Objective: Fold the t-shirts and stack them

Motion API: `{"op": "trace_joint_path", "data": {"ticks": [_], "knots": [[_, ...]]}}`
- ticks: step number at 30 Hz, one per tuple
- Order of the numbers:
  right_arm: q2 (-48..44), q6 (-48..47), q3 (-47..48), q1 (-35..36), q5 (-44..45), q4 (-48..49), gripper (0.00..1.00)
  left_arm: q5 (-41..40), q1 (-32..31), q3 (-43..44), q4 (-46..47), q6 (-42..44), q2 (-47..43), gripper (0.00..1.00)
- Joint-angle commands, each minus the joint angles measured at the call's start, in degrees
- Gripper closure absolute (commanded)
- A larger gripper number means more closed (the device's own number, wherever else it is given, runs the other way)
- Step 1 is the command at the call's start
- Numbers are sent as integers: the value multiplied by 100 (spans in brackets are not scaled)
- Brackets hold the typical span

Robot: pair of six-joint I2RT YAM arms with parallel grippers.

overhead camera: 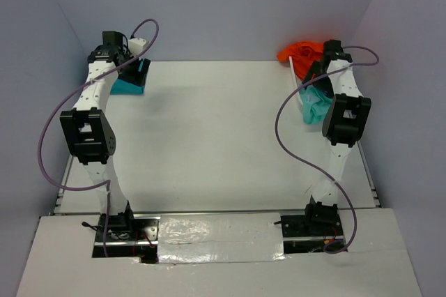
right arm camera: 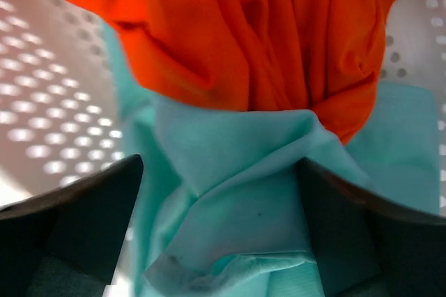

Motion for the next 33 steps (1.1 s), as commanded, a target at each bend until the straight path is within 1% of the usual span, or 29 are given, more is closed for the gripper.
{"op": "trace_joint_path", "data": {"ticks": [1, 2, 3, 4, 5, 9, 12, 13, 14, 15, 17, 18, 20, 21, 22, 24, 25, 28, 29, 31, 33], "knots": [[-264, -275, -286, 97, 431, 17, 13, 10, -29, 62, 10, -75, -234, 20], [-370, -293, -401, 97, 457, 218, 27, 1, -29, 88, -8, -66, -234, 20], [-449, -276, -455, 88, 510, 263, 52, 18, -29, 97, -25, -75, -243, 20], [-563, -276, -403, 88, 554, 281, 89, 44, -29, 115, -52, -75, -260, 20], [-590, -319, -298, 88, 580, 177, 100, 79, -29, 141, -78, -101, -269, 20], [-941, -399, 247, 158, 773, -158, 100, 150, -29, 299, -104, -136, -366, 20], [-1696, -662, 458, 350, 923, -62, 100, 202, -21, 422, -175, -110, -489, 20], [-2159, -741, 563, 421, 949, -1, 100, 264, -29, 414, -184, -101, -611, 20], [-2425, -925, 582, 518, 976, 61, 100, 282, -29, 388, -175, -101, -682, 20], [-2976, -1031, 530, 727, 1124, 166, 100, 299, -29, 370, -192, -92, -830, 20], [-3541, -1277, 424, 939, 1196, 570, 100, 361, -21, 291, -192, -66, -981, 20], [-4066, -1461, 328, 1210, 1144, 728, 100, 352, -12, 265, -210, -66, -1112, 19], [-4587, -1681, 161, 1423, 977, 1290, 100, 326, -21, 238, -245, -57, -1218, 19], [-5033, -1830, 3, 1607, 872, 1509, 100, 317, -21, 238, -297, -66, -1297, 19], [-5212, -1901, -24, 1661, 731, 1886, 100, 317, -12, 220, -307, -83, -1341, 19], [-5668, -1928, -16, 1731, 223, 2196, 100, 352, -21, 168, -315, -127, -1499, 19], [-5792, -1885, -16, 1775, -615, 2519, 100, 378, -12, 72, -272, -136, -1561, 18], [-6197, -1561, -130, 1872, -1990, 3196, 100, 379, -3, -122, -149, -162, -1798, 17], [-6276, -1463, -191, 2003, -2682, 3356, 100, 361, 32, -149, -149, -206, -1860, 17], [-6426, -1192, -516, 2153, -2987, 3785, 100, 361, 76, -175, -157, -233, -1887, 17], [-6322, -848, -630, 2232, -2752, 3780, 100, 344, 138, -210, -149, -242, -1922, 17]]}}
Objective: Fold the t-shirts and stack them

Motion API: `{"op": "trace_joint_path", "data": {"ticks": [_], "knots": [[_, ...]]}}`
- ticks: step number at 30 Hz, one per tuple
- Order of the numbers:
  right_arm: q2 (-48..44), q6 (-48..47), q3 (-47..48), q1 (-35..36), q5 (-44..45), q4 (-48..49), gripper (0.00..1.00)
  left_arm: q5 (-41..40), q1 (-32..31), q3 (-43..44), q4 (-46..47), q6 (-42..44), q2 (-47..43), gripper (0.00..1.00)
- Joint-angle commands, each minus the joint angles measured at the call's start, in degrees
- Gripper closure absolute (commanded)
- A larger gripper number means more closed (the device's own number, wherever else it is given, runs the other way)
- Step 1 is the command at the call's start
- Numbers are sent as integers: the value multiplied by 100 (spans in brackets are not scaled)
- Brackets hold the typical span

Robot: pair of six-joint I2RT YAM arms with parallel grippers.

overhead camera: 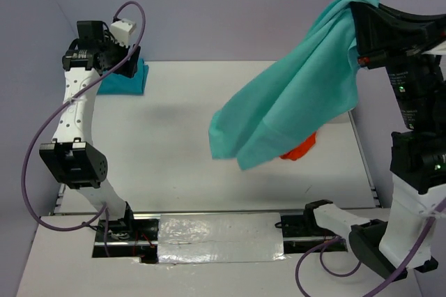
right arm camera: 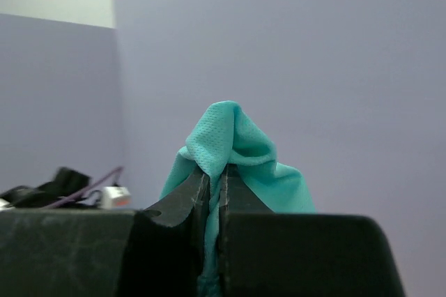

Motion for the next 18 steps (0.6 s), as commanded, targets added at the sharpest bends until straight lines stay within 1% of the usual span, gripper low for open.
{"op": "trace_joint_path", "data": {"ticks": [1, 3, 4, 5, 6, 7, 8, 9, 10, 11, 12, 13, 14, 15, 16, 18], "knots": [[561, 564, -467, 117, -637, 354, 100, 22, 116, -99, 81, -130, -184, 17], [790, 1090, -914, 300, -1134, 616, 100, 31, 160, -134, 90, -113, -219, 16], [878, 1214, -1081, 519, -1390, 957, 100, 13, 177, -178, 98, -139, -228, 16], [1009, 1189, -1231, 834, -1497, 1021, 100, 22, 282, -178, 99, -165, -219, 16], [1332, 1024, -1397, 1612, -1359, 987, 100, 31, 352, -126, 72, -183, -202, 16], [1518, 839, -1416, 2020, -1218, 700, 100, 74, 440, -91, 46, -252, -176, 16], [1999, 524, -1312, 2633, -1095, 497, 100, 109, 641, -47, -15, -288, -123, 16], [2264, 469, -1250, 2857, -824, 95, 100, 136, 756, 15, -50, -323, -97, 16], [2528, 486, -1171, 3024, -769, -110, 98, 154, 905, 41, -86, -358, -44, 17], [3122, 469, -875, 3235, -786, -338, 96, 145, 950, 50, -138, -350, -35, 17], [3450, 399, -637, 3324, -795, -923, 94, 119, 977, 33, -130, -306, -26, 18], [4054, 311, -373, 3429, -734, -1329, 92, 66, 977, -19, -121, -289, -52, 18], [4304, 49, 186, 3535, -664, -1969, 93, 92, 977, -116, -43, -280, -70, 18], [4532, -127, 435, 3814, -402, -2210, 97, 127, 986, -160, -7, -297, -87, 18], [4813, -329, 777, 3965, -390, -2404, 100, 180, 986, -178, 19, -297, -96, 18], [4851, -647, 816, 4342, -661, -2424, 100, 206, 986, -170, 28, -332, -61, 18]]}}
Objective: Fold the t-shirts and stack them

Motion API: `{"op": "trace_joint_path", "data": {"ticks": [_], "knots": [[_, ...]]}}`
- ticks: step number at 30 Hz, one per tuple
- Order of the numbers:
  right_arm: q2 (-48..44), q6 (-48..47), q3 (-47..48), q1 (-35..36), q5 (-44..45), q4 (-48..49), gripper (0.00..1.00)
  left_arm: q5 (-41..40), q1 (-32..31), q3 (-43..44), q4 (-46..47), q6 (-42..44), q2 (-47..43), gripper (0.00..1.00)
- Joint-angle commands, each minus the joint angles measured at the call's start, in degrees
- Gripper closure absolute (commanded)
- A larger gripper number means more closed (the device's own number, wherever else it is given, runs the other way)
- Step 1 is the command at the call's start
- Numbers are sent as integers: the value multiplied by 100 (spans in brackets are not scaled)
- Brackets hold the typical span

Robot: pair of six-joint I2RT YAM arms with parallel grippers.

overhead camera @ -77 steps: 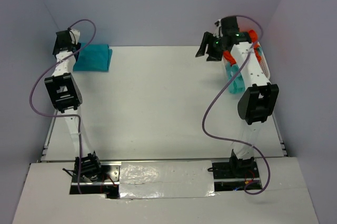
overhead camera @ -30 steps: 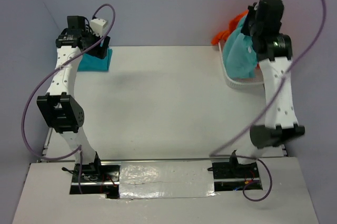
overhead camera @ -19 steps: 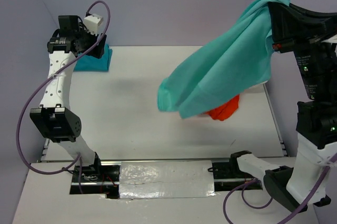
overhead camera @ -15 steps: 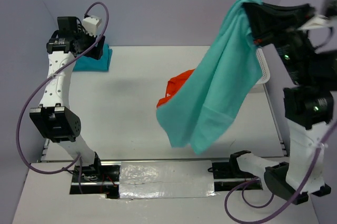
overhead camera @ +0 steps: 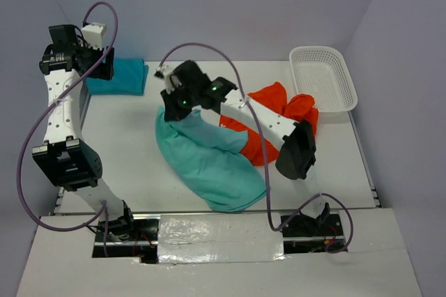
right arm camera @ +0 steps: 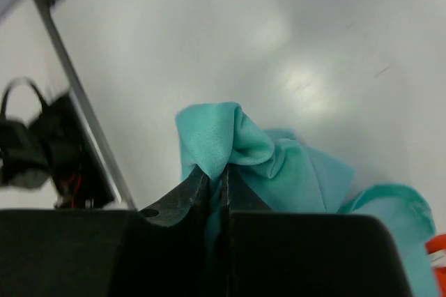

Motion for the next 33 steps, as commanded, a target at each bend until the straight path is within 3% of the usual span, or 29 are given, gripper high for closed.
{"op": "trace_joint_path", "data": {"ticks": [1, 4, 5, 6, 7, 8, 9, 11, 13, 15, 16, 17, 19, 24, 27, 28, 29, 30, 31, 32, 33], "knots": [[-630, -661, 483, 561, -260, -522, 100, 200, -70, 25, 105, -184, 4, 18], [-938, -459, -264, 508, -324, 261, 100, 209, -70, 96, 52, -193, 92, 19], [-913, -511, -285, 500, -184, 140, 92, 226, -78, 69, 52, -201, 93, 19], [-860, -625, -241, 447, -69, -36, 42, 235, -70, 43, 69, -193, 93, 19], [-738, -634, -119, 395, 315, -264, 8, 244, -70, 8, 78, -184, 75, 19], [-711, -565, -92, 290, 676, -710, 0, 253, -78, -36, 78, -175, 66, 19], [-693, -416, -152, 141, 992, -879, 1, 270, -70, -62, 70, -140, 66, 19], [-815, 364, -818, -876, 909, -1170, 0, 340, -79, -115, 17, -105, 66, 19], [-1078, 997, -1991, -1841, 1125, -1206, 0, 480, -96, -159, -88, -87, 66, 19], [-1237, 1097, -2646, -2206, 2109, -1242, 0, 691, -253, -352, -185, 44, -4, 17], [-1394, 1088, -3241, -2338, 2181, -1154, 0, 823, -359, -457, -255, 149, -56, 16], [-1457, 1106, -3499, -2505, 2147, -893, 0, 981, -482, -754, -404, 281, -109, 9], [-1528, 1176, -4113, -2550, 2041, -706, 0, 1202, -991, -1351, -554, 711, -346, 1], [-1012, 1439, -4652, -2533, 2148, -345, 0, 1228, -2107, -2478, -931, 1450, -646, 1], [-589, 1466, -4758, -2446, 1963, -301, 1, 1456, -2416, -2927, -1187, 1670, -628, 0], [-527, 1457, -4784, -2436, 1884, -249, 7, 1561, -2486, -3119, -1240, 1706, -628, 1], [-448, 1422, -4802, -2436, 1796, -153, 39, 1571, -2661, -3208, -1318, 1810, -645, 1], [-447, 1387, -4785, -2436, 1665, -117, 57, 1562, -2758, -3313, -1328, 1855, -654, 0], [-455, 1361, -4715, -2453, 1585, -99, 84, 1554, -2829, -3523, -1302, 1873, -681, 1], [-473, 1361, -4619, -2480, 1645, -168, 100, 1554, -2934, -3630, -1267, 1864, -689, 1], [-551, 1308, -4296, -2515, 1655, -221, 100, 1545, -2970, -3727, -1232, 1838, -698, 1]]}}
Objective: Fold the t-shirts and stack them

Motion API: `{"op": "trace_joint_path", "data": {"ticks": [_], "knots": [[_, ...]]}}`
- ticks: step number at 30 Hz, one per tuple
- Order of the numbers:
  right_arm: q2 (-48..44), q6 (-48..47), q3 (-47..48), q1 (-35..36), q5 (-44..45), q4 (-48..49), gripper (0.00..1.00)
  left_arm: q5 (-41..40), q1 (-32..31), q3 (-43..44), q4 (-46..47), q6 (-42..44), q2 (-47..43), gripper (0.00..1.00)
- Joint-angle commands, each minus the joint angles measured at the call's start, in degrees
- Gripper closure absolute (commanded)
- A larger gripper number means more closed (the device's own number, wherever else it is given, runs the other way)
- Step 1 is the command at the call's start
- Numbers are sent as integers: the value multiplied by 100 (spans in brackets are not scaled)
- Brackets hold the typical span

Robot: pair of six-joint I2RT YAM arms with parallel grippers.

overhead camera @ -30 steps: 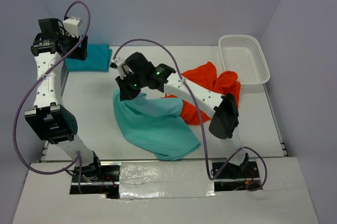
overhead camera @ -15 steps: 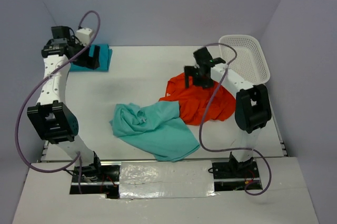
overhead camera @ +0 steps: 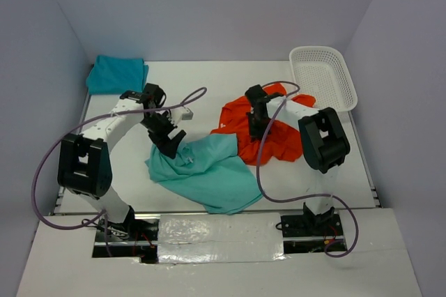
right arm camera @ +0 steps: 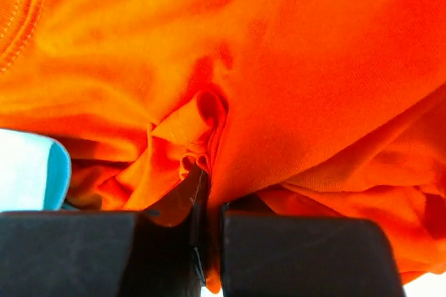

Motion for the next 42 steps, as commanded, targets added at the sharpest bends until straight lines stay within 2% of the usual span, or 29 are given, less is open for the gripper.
{"op": "trace_joint_path", "data": {"ticks": [1, 2, 3, 6, 8, 9, 11, 13, 17, 18, 19, 20, 21, 22, 23, 25, 26, 28, 29, 32, 33, 35, 36, 38, 39, 42], "knots": [[78, -127, 576, -213, -183, 30, 100, 238, -175, -298, -47, 258, -261, 1], [7, -181, 857, -345, -210, -76, 100, 90, -175, -325, 15, 136, -261, 1], [-254, -216, 1539, -485, -253, -120, 100, -25, -166, -325, 76, 65, -270, 1], [-678, -208, 3281, -1415, -105, -305, 100, -219, -140, -46, 279, -41, -375, 1], [-740, -269, 4604, -1751, 395, -358, 100, -315, -140, 96, 331, -76, -349, 1], [-749, -313, 4891, -1892, 640, -280, 100, -377, -140, 201, 428, -146, -332, 1], [-828, -463, 5166, -2296, 1221, -43, 100, -552, -140, 281, 516, -173, -261, 1], [-802, -437, 5114, -2751, 1363, 143, 100, -667, -131, 316, 595, -252, -174, 1], [-495, -463, 4912, -3193, 1671, -111, 100, -1132, -17, 465, 736, -392, -156, 0], [-434, -463, 4868, -3255, 1723, -173, 93, -1194, 62, 500, 762, -402, -156, 1], [-329, -437, 4772, -3377, 1811, -208, 80, -1256, 97, 597, 780, -410, -156, 1], [-267, -419, 4745, -3457, 1707, -305, 58, -1387, 132, 641, 797, -437, -156, 1], [-196, -384, 4771, -3527, 1550, -436, 26, -1467, 194, 676, 824, -463, -156, 1], [31, -375, 5032, -3554, 1409, -611, 3, -1528, 229, 720, 833, -463, -147, 1], [172, -436, 5235, -3493, 1407, -1057, 0, -1573, 264, 790, 833, -489, -147, 1], [314, -637, 5553, -3301, 1529, -1324, 0, -1434, 449, 939, 789, -507, -147, 0], [245, -1021, 5492, -2934, 1800, -1282, 0, -1276, 536, 1001, 650, -472, -138, 1], [-255, -1437, 4923, -2510, 1978, -1028, 0, -775, 774, 1115, 482, -411, -147, 1], [-501, -1604, 4668, -2021, 1857, -783, 0, -651, 818, 1107, 290, -228, -182, 0], [-1476, -1789, 3587, -1210, 1690, -325, 0, -46, 818, 836, -115, 447, -524, 1], [-1870, -1790, 3054, -642, 1271, -227, 0, 95, 818, 748, -386, 546, -725, 1], [-2163, -1615, 2506, -103, 559, 132, 0, -87, 1045, 458, -311, 189, -928, 1], [-2295, -1371, 1938, 431, -298, 334, 1, 17, 1308, 387, -214, 91, -1112, 0], [-2209, -1211, 1512, 978, -928, 886, 4, 850, 2168, 264, -117, -321, -1236, 2], [-1912, -1175, 1441, 1555, -1078, 968, 5, 966, 2885, 237, -90, -436, -1272, 4], [-972, -1394, 2008, 2323, -1597, 951, 4, 537, 3323, -147, -108, -350, -1603, 7]]}}
